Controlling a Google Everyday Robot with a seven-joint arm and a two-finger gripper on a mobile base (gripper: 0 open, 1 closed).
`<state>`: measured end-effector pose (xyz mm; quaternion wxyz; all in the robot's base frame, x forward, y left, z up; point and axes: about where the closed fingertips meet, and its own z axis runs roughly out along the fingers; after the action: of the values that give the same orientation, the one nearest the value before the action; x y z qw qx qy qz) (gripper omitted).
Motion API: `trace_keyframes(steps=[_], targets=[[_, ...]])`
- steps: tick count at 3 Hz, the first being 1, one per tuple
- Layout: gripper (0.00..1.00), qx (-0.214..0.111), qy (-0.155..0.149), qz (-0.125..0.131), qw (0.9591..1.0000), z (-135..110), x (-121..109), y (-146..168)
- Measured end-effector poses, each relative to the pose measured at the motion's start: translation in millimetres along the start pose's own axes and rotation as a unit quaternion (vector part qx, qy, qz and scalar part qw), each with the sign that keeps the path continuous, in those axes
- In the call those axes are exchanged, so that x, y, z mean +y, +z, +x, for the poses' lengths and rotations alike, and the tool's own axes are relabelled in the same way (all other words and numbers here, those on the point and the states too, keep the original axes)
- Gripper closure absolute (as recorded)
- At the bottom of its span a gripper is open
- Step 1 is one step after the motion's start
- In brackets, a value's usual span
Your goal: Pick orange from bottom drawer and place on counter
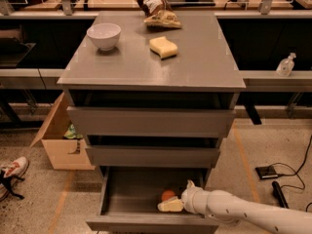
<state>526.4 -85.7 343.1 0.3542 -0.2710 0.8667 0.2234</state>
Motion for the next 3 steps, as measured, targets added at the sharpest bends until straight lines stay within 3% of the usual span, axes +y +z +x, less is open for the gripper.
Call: trace_keyframes(steps=[3], targets=[[0.0, 0.017, 0.018, -0.008, 0.9997, 66, -9, 90]])
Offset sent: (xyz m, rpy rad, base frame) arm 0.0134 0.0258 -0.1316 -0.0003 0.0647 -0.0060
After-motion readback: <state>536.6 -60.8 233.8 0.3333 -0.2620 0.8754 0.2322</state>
